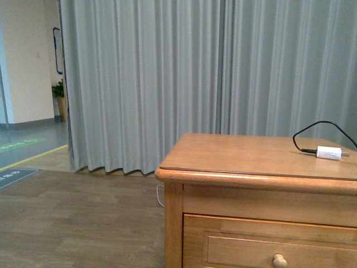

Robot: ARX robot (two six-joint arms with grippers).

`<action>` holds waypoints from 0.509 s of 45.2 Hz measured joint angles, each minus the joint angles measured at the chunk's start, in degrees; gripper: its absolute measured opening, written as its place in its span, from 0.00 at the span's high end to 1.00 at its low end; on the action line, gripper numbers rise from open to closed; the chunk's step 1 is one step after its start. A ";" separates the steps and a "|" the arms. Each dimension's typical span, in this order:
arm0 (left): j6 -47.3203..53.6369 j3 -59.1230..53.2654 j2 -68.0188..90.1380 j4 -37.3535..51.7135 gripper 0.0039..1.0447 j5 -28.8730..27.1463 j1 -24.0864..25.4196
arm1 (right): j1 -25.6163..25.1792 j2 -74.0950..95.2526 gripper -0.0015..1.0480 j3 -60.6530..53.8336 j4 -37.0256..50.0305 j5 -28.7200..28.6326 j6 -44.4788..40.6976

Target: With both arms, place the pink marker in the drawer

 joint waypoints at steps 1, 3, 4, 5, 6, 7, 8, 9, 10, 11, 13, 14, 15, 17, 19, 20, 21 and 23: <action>0.00 0.00 0.00 0.00 0.06 -0.02 0.00 | -0.26 -0.52 0.82 -0.55 0.00 -0.24 -0.02; 0.00 0.00 0.00 0.00 0.06 -0.02 0.00 | -0.83 -1.86 0.90 -1.77 0.00 -0.72 -0.07; 0.00 0.00 0.00 0.00 0.06 -0.02 0.00 | -1.18 -2.67 0.95 -2.45 0.00 -1.07 -0.09; 0.00 0.00 0.00 0.00 0.06 -0.02 0.00 | -1.49 -3.45 0.99 -3.10 -0.04 -1.31 -0.28; 0.00 0.00 0.00 0.00 0.06 -0.02 0.00 | -2.27 -4.28 0.98 -3.72 -0.24 -2.45 -0.17; 0.00 0.00 0.00 0.00 0.06 0.00 0.00 | -3.76 -5.14 0.99 -4.31 -0.55 -5.07 -0.20; 0.00 0.00 0.00 0.00 0.06 -0.02 0.00 | -4.70 -5.66 0.99 -4.68 -0.70 -5.90 -0.22; 0.00 0.00 0.00 0.00 0.06 -0.02 0.00 | -5.35 -6.19 0.99 -5.05 -0.83 -6.19 -0.22; 0.00 0.00 0.00 0.00 0.06 -0.02 0.00 | -6.29 -7.23 0.99 -5.68 -1.18 -6.27 -0.22; 0.00 0.00 0.00 0.00 0.06 -0.02 0.00 | -6.67 -7.98 0.99 -6.14 -1.42 -6.23 -0.20; 0.00 0.00 0.00 0.00 0.06 -0.02 0.00 | -6.82 -9.01 0.99 -6.78 -1.86 -6.32 -0.20; 0.00 0.00 0.00 0.00 0.06 0.02 0.00 | -6.82 -9.75 0.99 -7.21 -2.19 -6.49 -0.22; 0.00 0.00 0.00 0.00 0.06 0.00 0.00 | -6.82 -10.49 0.99 -7.63 -2.58 -6.49 -0.22; 0.00 0.00 0.00 0.00 0.06 -0.02 0.00 | -6.84 -11.82 0.99 -8.31 -3.26 -6.54 -0.22; 0.00 0.00 0.00 0.00 0.06 -0.02 0.00 | -6.86 -13.00 0.99 -8.70 -3.98 -6.54 -0.22; 0.00 0.00 0.00 0.00 0.06 0.00 0.00 | -6.88 -13.49 0.99 -8.87 -4.26 -6.54 -0.22; 0.00 0.00 0.00 0.00 0.06 0.00 0.00 | -6.88 -14.21 0.99 -9.11 -4.70 -6.51 -0.22; 0.00 0.00 0.00 0.00 0.06 0.00 0.00 | -6.88 -15.67 0.99 -9.60 -5.57 -6.54 -0.22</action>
